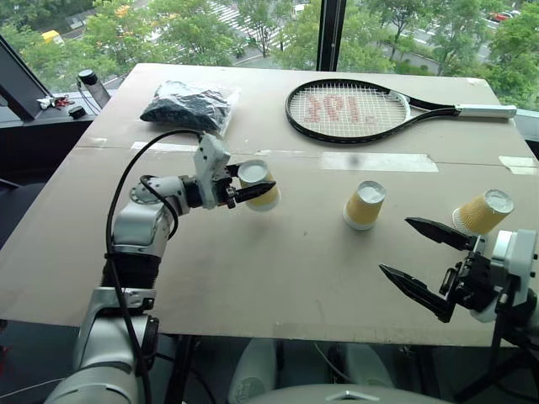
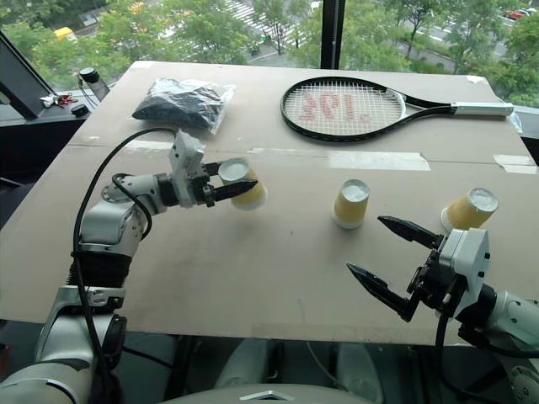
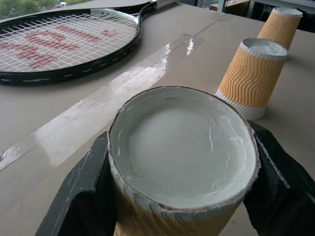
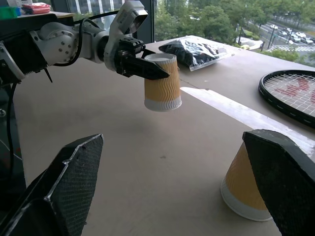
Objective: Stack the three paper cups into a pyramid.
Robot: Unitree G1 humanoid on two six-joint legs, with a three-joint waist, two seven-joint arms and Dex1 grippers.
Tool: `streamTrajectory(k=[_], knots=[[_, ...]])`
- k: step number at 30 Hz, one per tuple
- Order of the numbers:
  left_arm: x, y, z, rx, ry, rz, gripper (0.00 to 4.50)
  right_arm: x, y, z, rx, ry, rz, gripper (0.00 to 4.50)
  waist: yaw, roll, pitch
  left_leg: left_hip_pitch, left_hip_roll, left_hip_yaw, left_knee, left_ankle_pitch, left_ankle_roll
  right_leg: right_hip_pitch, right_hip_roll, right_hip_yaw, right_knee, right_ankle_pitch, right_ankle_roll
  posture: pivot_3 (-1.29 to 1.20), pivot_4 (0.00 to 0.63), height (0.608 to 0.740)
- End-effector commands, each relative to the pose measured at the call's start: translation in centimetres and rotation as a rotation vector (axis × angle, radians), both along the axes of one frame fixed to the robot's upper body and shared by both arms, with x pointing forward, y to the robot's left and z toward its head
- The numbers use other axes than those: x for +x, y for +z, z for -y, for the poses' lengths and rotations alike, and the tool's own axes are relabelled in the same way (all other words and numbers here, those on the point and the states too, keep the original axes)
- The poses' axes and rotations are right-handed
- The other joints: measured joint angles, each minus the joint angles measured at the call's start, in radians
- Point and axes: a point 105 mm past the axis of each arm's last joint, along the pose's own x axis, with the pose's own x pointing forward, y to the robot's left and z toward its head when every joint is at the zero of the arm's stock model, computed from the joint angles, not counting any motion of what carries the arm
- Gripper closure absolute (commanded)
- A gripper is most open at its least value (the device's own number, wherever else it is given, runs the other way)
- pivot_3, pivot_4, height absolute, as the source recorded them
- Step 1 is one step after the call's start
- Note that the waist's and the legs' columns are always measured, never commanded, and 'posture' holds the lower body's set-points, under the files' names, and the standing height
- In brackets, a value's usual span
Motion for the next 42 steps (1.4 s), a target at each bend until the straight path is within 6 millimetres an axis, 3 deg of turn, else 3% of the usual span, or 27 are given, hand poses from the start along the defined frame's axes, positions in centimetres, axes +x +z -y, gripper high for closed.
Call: streamTrajectory(k=[1,6,12,28,42], knots=[[0.1,1.1,3.3,-0.023,-0.118,0.008,1.9,-0.5,0.9,-0.2,-0.01,-0.014,0.063,0.0,0.001,0.0,0.0,0.0,0.0,0.0,0.0,0.0,0.0,0.0,0.0,0.0,0.0,0.0,0.0,0.0,0.15,0.74],[1.2,-0.4,6.5,0.029,-0.193,0.015,1.9,-0.6,0.9,0.0,-0.021,-0.046,0.072,0.0,-0.006,0.0,0.0,0.0,-0.001,0.001,0.0,0.0,0.0,0.0,0.001,0.0,0.0,0.0,0.0,0.0,0.15,0.74],[1.6,-1.8,8.4,0.061,-0.256,0.031,1.9,-1.3,0.7,0.2,-0.033,-0.089,0.063,0.0,-0.004,-0.001,0.0,0.0,-0.001,0.001,0.0,0.0,0.0,-0.001,0.002,-0.001,0.001,0.0,0.0,0.0,0.15,0.74],[2.0,-3.1,10.9,0.075,-0.287,0.052,1.9,-1.7,-0.2,1.6,-0.051,-0.162,0.035,0.0,0.0,-0.001,0.0,0.0,-0.001,0.001,0.001,0.0,0.0,-0.001,0.002,-0.001,0.001,0.0,0.0,0.0,0.15,0.74],[1.8,-3.3,11.3,0.074,-0.3,0.047,1.9,-1.2,-1.3,4.4,-0.115,-0.183,0.001,0.0,0.0,-0.001,0.0,0.0,-0.001,0.001,0.001,0.0,0.0,-0.001,0.002,-0.001,0.001,0.0,0.0,0.0,0.15,0.74]])
